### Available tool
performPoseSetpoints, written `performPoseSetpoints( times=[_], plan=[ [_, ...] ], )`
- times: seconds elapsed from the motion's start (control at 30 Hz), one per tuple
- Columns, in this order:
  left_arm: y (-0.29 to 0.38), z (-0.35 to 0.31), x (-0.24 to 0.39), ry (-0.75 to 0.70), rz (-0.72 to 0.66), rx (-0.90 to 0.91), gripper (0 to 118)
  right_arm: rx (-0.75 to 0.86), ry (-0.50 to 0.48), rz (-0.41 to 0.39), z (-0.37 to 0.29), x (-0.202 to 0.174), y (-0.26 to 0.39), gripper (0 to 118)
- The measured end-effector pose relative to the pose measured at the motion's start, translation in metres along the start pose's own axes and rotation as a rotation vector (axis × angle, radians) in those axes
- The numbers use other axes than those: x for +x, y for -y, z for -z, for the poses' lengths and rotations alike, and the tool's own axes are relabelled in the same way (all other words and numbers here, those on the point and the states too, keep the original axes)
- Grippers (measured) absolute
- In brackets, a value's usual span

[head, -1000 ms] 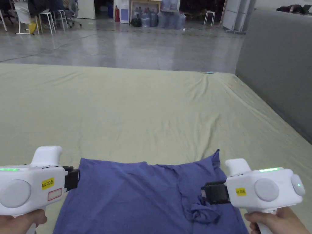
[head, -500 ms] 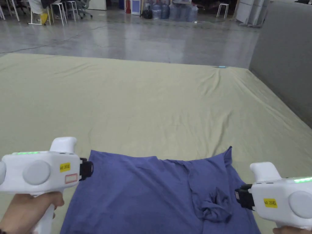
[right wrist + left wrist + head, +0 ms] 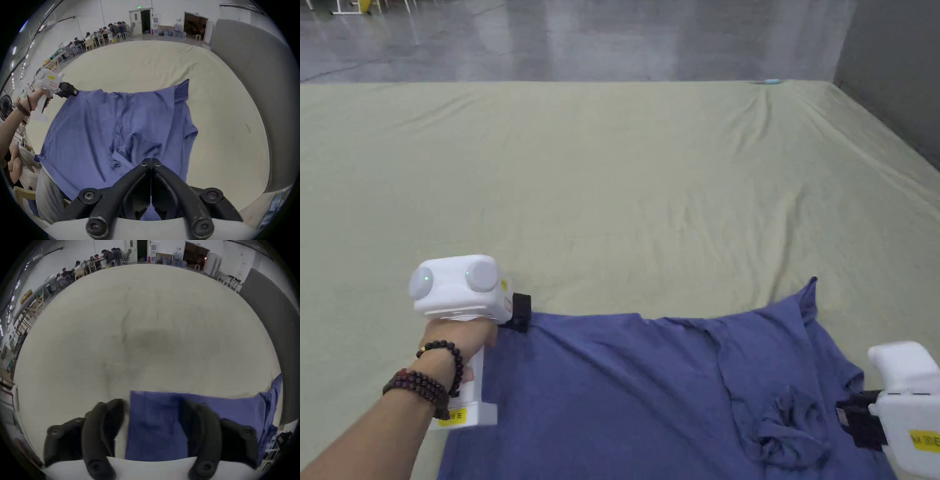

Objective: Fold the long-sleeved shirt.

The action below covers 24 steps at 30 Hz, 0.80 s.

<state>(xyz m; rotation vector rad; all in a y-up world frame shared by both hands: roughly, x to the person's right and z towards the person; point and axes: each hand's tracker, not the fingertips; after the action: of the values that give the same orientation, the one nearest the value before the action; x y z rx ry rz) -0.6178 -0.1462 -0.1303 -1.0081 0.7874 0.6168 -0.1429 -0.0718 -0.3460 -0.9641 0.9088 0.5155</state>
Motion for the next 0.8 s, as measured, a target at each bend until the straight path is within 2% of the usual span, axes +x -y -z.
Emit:
performPoseSetpoints(
  times=[0.03,0.07,0.23,0.33,0.37,0.4,0.43,0.53,0.6,0.63,0.67,0.7,0.77,0.8],
  plan=[
    [0.005,-0.01,0.008,-0.044,0.048,0.002,29,-0.004,0.005,-0.002,0.003,0.004,-0.005,0],
    [0.006,-0.019,0.012,-0.018,0.088,0.025,0,-0.004,0.008,-0.003,0.008,0.008,-0.013,0],
    [0.021,-0.068,0.03,0.055,0.123,0.093,0,0.046,0.048,-0.014,0.028,0.023,-0.093,0],
    [0.018,-0.077,0.021,0.06,0.123,0.111,0,0.045,0.062,0.033,0.053,0.039,-0.148,3],
    [0.02,-0.08,0.021,0.058,0.118,0.117,0,0.027,0.076,0.085,0.067,0.045,-0.165,31],
    [0.021,-0.082,0.021,0.059,0.118,0.123,0,-0.02,0.076,0.11,0.08,0.05,-0.176,64],
    [0.02,-0.08,0.013,0.062,0.117,0.127,0,-0.063,0.075,0.137,0.094,0.055,-0.185,85],
    [0.023,-0.079,0.011,0.07,0.104,0.123,0,-0.144,0.077,0.191,0.126,0.063,-0.196,84],
    [0.024,-0.078,0.01,0.075,0.094,0.12,0,-0.192,0.075,0.212,0.145,0.062,-0.195,74],
    [0.025,-0.077,0.01,0.082,0.088,0.119,0,-0.197,0.082,0.216,0.147,0.058,-0.19,62],
    [0.025,-0.077,0.01,0.093,0.079,0.118,0,-0.202,0.087,0.228,0.154,0.057,-0.187,39],
    [0.025,-0.078,0.008,0.096,0.074,0.118,0,-0.215,0.096,0.247,0.158,0.057,-0.184,23],
    [0.027,-0.079,0.008,0.095,0.073,0.117,0,-0.24,0.087,0.287,0.16,0.056,-0.176,11],
    [0.028,-0.08,0.008,0.093,0.076,0.119,0,-0.198,0.076,0.3,0.154,0.055,-0.174,1]
  ],
)
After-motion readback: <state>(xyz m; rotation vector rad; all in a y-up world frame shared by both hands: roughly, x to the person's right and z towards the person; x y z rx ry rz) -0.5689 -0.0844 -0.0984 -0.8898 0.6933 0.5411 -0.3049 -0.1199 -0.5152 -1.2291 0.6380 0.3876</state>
